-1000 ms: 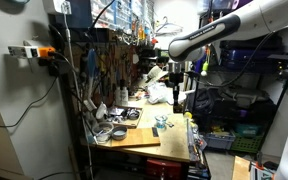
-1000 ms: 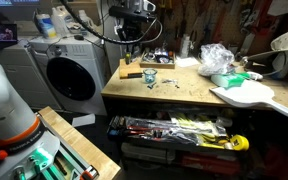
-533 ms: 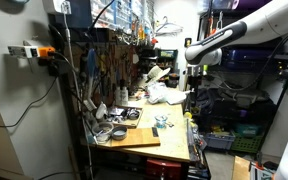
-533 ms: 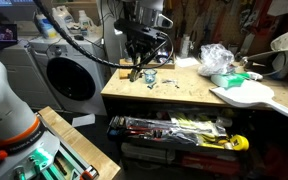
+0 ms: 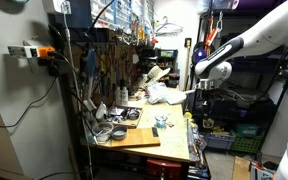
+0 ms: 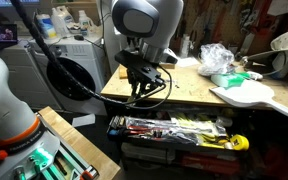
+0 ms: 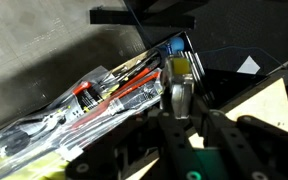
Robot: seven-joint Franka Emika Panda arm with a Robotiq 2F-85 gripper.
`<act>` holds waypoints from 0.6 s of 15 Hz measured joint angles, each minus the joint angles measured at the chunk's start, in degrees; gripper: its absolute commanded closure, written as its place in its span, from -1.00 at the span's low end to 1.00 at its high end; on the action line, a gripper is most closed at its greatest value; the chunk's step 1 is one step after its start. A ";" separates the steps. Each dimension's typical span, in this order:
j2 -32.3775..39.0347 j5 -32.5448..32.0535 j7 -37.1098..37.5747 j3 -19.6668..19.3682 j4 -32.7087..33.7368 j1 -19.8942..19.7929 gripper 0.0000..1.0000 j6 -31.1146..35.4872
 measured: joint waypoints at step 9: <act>4.39 0.12 -1.59 0.24 0.32 -0.28 0.88 1.38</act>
